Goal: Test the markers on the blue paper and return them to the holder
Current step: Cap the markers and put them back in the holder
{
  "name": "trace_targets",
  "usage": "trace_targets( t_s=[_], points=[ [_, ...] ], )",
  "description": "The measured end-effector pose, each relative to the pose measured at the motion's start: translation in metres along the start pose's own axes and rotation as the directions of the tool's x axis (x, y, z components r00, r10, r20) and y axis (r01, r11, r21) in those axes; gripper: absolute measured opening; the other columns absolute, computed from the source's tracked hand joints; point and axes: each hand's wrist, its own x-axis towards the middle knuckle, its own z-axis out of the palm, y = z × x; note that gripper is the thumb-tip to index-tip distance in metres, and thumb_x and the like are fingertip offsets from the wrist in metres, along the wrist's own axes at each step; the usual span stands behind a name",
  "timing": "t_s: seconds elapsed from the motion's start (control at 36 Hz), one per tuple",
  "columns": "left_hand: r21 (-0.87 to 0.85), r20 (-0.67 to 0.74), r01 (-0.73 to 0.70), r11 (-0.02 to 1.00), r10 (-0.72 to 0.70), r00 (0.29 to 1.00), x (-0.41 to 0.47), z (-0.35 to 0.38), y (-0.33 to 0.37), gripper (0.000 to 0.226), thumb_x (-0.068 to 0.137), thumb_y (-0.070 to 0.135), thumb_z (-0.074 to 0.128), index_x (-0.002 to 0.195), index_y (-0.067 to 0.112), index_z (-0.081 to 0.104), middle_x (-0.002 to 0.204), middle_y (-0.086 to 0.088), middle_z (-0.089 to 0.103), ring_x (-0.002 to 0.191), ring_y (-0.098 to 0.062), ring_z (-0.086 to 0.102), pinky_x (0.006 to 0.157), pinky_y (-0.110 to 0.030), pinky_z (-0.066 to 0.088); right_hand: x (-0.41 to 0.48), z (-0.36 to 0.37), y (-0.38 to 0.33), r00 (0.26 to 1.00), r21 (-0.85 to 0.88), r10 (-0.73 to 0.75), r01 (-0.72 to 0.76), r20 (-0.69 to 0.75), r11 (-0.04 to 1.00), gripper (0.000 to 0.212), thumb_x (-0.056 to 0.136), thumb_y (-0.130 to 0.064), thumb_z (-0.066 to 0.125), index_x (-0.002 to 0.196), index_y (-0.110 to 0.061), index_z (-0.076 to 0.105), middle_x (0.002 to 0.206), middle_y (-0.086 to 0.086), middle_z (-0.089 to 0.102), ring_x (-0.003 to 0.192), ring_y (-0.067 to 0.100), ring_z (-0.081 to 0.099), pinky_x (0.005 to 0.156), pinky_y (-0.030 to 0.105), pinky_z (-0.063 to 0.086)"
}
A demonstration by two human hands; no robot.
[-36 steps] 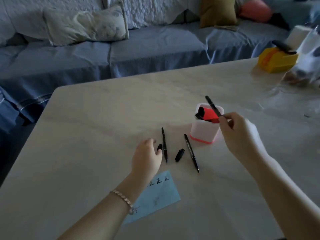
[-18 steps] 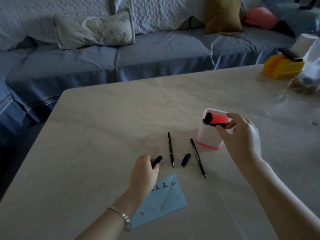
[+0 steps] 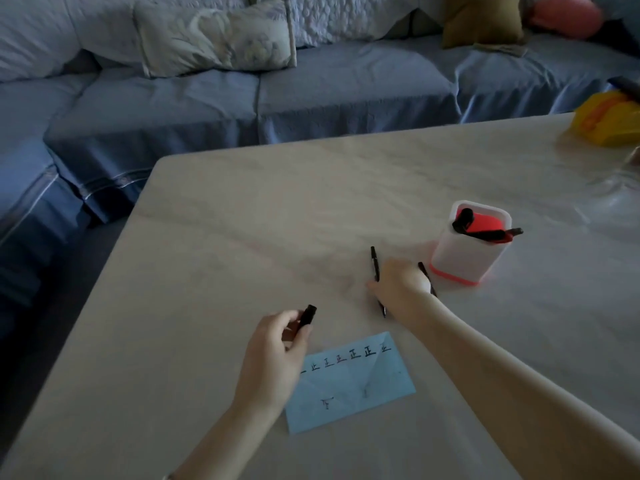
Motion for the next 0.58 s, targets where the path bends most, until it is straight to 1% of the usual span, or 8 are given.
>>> trace_targets(
  t_s=[0.06, 0.11, 0.17, 0.22, 0.33, 0.44, 0.53, 0.58],
  points=[
    [-0.023, 0.005, 0.005, 1.000, -0.005, 1.000, -0.002, -0.003, 0.001, 0.017, 0.087, 0.013, 0.061, 0.090, 0.029, 0.056, 0.094, 0.004, 0.060, 0.082, -0.002, 0.058, 0.067, -0.001, 0.040, 0.008, 0.004, -0.001, 0.999, 0.024, 0.021, -0.021, 0.025, 0.999, 0.008, 0.087, -0.012, 0.049, 0.086, -0.010, 0.056, 0.085, 0.010, 0.060, 0.086, 0.028, 0.061, 0.062, 0.024, 0.036],
    [-0.041, 0.006, 0.012, 0.999, -0.012, 1.000, -0.005, -0.003, 0.003, 0.018, 0.088, 0.015, 0.060, 0.088, 0.032, 0.055, 0.094, 0.007, 0.061, 0.081, 0.000, 0.058, 0.066, -0.001, 0.040, 0.010, 0.007, 0.000, 0.999, 0.081, 0.016, -0.020, 0.041, 0.997, 0.016, 0.087, -0.013, 0.048, 0.073, -0.007, 0.048, 0.067, 0.005, 0.051, 0.067, 0.025, 0.053, 0.050, 0.024, 0.032],
    [-0.062, 0.008, 0.021, 0.998, -0.021, 1.000, -0.006, -0.003, 0.004, 0.014, 0.088, 0.016, 0.060, 0.090, 0.030, 0.058, 0.093, 0.007, 0.063, 0.082, 0.000, 0.059, 0.066, -0.002, 0.040, 0.005, 0.006, 0.002, 0.998, 0.169, -0.020, 0.010, 0.057, 0.986, 0.025, 0.089, -0.018, 0.050, 0.066, -0.008, 0.045, 0.058, 0.003, 0.044, 0.059, 0.023, 0.048, 0.047, 0.024, 0.031],
    [-0.100, 0.008, 0.032, 0.994, -0.032, 0.999, -0.009, -0.002, 0.007, 0.013, 0.088, 0.017, 0.060, 0.088, 0.030, 0.060, 0.090, 0.008, 0.065, 0.080, -0.001, 0.060, 0.065, -0.003, 0.041, -0.009, 0.003, 0.001, 0.995, 0.358, -0.090, 0.068, 0.045, 0.931, 0.035, 0.089, -0.023, 0.050, 0.057, -0.012, 0.041, 0.053, 0.002, 0.041, 0.049, 0.018, 0.041, 0.045, 0.025, 0.028],
    [-0.211, 0.019, 0.069, 0.975, -0.067, 0.998, -0.016, 0.000, 0.017, 0.019, 0.088, 0.016, 0.060, 0.081, 0.034, 0.061, 0.084, 0.012, 0.066, 0.074, 0.003, 0.059, 0.061, -0.003, 0.040, -0.059, -0.014, 0.002, 0.984, 0.762, -0.155, 0.166, -0.087, 0.626, 0.025, 0.088, -0.018, 0.050, 0.065, -0.012, 0.055, 0.050, -0.002, 0.054, 0.043, 0.013, 0.044, 0.049, 0.023, 0.037],
    [-0.208, 0.033, 0.062, 0.976, -0.056, 0.998, -0.024, 0.005, 0.023, 0.015, 0.088, 0.019, 0.059, 0.084, 0.033, 0.062, 0.082, 0.011, 0.066, 0.071, 0.003, 0.058, 0.059, -0.004, 0.039, -0.102, -0.027, 0.017, 0.959, 0.921, -0.087, 0.284, -0.271, 0.266, 0.012, 0.088, -0.008, 0.055, 0.078, -0.008, 0.061, 0.057, -0.002, 0.065, 0.049, 0.008, 0.056, 0.051, 0.016, 0.047],
    [-0.216, 0.027, 0.040, 0.976, -0.035, 0.999, -0.030, 0.008, 0.029, 0.016, 0.088, 0.019, 0.059, 0.084, 0.034, 0.062, 0.083, 0.010, 0.066, 0.071, 0.003, 0.057, 0.062, -0.005, 0.039, -0.119, -0.026, 0.027, 0.966, 0.968, -0.050, 0.252, -0.252, 0.005, 0.014, 0.087, -0.001, 0.053, 0.084, -0.013, 0.059, 0.066, -0.002, 0.069, 0.062, 0.010, 0.065, 0.056, 0.018, 0.052],
    [-0.204, 0.034, 0.020, 0.979, -0.013, 0.999, -0.033, 0.009, 0.033, 0.016, 0.088, 0.020, 0.058, 0.086, 0.035, 0.062, 0.084, 0.010, 0.066, 0.074, 0.003, 0.057, 0.064, -0.005, 0.039, -0.125, -0.022, 0.033, 0.973, 0.972, -0.056, 0.221, -0.226, -0.084, 0.011, 0.085, -0.003, 0.054, 0.085, -0.013, 0.058, 0.069, -0.002, 0.070, 0.067, 0.011, 0.067, 0.058, 0.019, 0.053]
  ],
)
